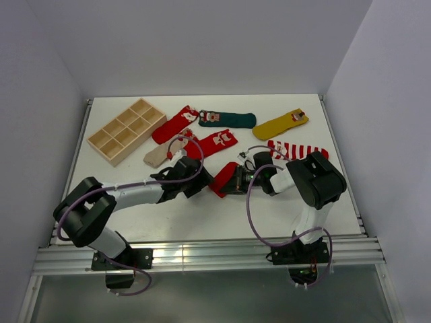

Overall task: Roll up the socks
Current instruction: Roll the sock at the center of the board.

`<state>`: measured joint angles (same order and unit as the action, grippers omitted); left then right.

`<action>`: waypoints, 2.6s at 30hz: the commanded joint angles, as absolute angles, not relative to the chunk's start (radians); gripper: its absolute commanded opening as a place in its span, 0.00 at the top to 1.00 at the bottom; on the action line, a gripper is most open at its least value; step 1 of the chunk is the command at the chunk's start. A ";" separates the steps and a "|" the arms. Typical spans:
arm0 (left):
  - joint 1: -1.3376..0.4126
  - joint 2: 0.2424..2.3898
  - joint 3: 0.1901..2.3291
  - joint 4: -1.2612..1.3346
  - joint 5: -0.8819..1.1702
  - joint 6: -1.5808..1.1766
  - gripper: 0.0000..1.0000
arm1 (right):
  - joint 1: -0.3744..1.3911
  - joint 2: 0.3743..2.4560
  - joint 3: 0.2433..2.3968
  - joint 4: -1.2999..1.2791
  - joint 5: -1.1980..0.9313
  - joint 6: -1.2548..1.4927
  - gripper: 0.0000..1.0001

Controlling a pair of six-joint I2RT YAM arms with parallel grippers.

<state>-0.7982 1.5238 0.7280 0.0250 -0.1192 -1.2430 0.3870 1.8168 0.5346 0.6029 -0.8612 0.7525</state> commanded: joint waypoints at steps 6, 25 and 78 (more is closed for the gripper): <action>-0.804 1.603 0.747 0.084 -0.126 -1.261 0.27 | 0.362 1.873 0.534 0.448 -0.799 0.709 1.00; -0.802 1.655 0.768 0.120 -0.169 -1.345 0.37 | 0.359 1.893 0.540 0.448 -0.781 0.698 1.00; -0.836 1.940 1.311 -0.552 -0.222 -1.106 1.00 | 0.682 1.206 0.465 0.199 0.023 0.361 0.57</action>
<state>-0.8330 1.9167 1.2705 -0.4442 -0.1928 -1.1671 0.6304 1.2480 0.4915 0.2035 -0.1658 0.4484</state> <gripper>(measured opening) 0.228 0.435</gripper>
